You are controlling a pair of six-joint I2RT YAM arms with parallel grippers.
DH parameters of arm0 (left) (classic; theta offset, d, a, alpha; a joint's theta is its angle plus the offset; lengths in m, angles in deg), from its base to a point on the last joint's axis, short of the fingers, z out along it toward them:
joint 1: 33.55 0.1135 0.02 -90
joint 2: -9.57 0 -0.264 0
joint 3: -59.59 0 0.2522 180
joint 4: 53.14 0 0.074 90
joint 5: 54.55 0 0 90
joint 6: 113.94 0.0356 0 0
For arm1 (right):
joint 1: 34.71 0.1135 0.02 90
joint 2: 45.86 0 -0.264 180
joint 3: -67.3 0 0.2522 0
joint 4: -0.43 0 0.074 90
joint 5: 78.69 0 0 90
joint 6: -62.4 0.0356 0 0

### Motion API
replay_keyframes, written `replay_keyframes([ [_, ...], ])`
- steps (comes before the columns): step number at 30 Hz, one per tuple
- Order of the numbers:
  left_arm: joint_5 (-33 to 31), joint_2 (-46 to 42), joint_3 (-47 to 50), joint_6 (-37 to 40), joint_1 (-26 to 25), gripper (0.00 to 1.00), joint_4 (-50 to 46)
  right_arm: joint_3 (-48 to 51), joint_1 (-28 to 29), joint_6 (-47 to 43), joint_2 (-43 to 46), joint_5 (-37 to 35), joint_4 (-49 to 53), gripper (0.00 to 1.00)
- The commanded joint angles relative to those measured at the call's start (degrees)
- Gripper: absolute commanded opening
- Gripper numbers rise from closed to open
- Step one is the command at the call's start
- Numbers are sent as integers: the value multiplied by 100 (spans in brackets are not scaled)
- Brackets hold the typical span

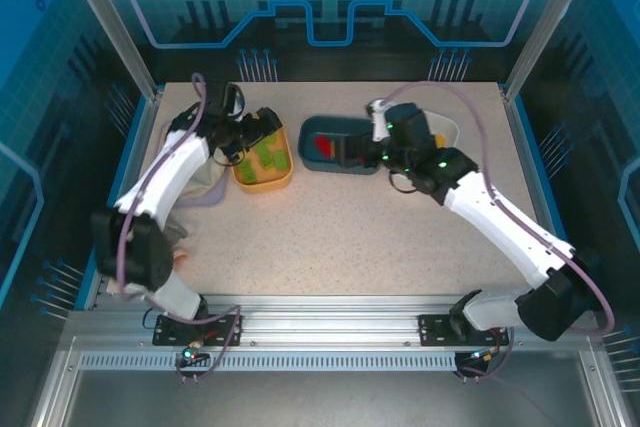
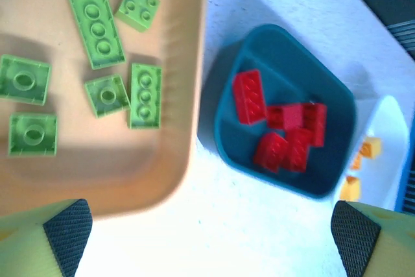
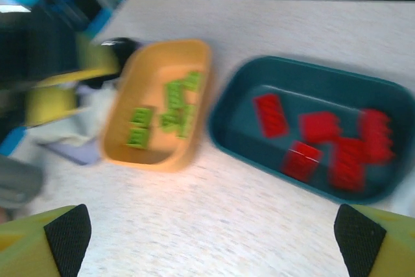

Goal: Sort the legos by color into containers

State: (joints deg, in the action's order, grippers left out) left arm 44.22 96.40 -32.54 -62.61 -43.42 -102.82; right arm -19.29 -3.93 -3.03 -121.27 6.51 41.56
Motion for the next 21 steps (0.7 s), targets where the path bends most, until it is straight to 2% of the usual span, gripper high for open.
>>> replay_keyframes([
  [1,-331,-882,821,149,-148,99,-193,478,-628,21,504,-56,1461,100],
  [3,-695,-1449,1335,245,-283,99,-433,1103,-829,-142,1119,-297,1427,100],
  [6,-1392,-2078,2069,220,-384,99,-933,1901,-1017,249,2005,-1621,1429,100],
  [8,-2022,-2301,2450,131,-375,99,-1220,2476,-1171,354,2344,-2228,1130,100],
  [10,-2330,-2486,2962,350,-360,99,-859,3086,-1216,72,2616,-2577,407,100],
  [11,-2448,-2586,3262,574,-357,99,-494,3516,-1227,-423,2759,-2518,-290,100],
  [13,-2915,-2683,3656,895,-349,99,39,4182,-1224,-849,2914,-2590,-1380,100],
  [14,-3176,-2683,3778,1078,-322,99,286,4434,-1222,-1057,2908,-2738,-1909,100],
  [16,-3270,-2544,3851,1472,-156,99,827,4678,-1232,-1380,2677,-2994,-2487,100],
  [21,-2891,-1151,3451,2468,343,99,1544,4705,-1475,-1841,1538,-2515,-3204,100],
])
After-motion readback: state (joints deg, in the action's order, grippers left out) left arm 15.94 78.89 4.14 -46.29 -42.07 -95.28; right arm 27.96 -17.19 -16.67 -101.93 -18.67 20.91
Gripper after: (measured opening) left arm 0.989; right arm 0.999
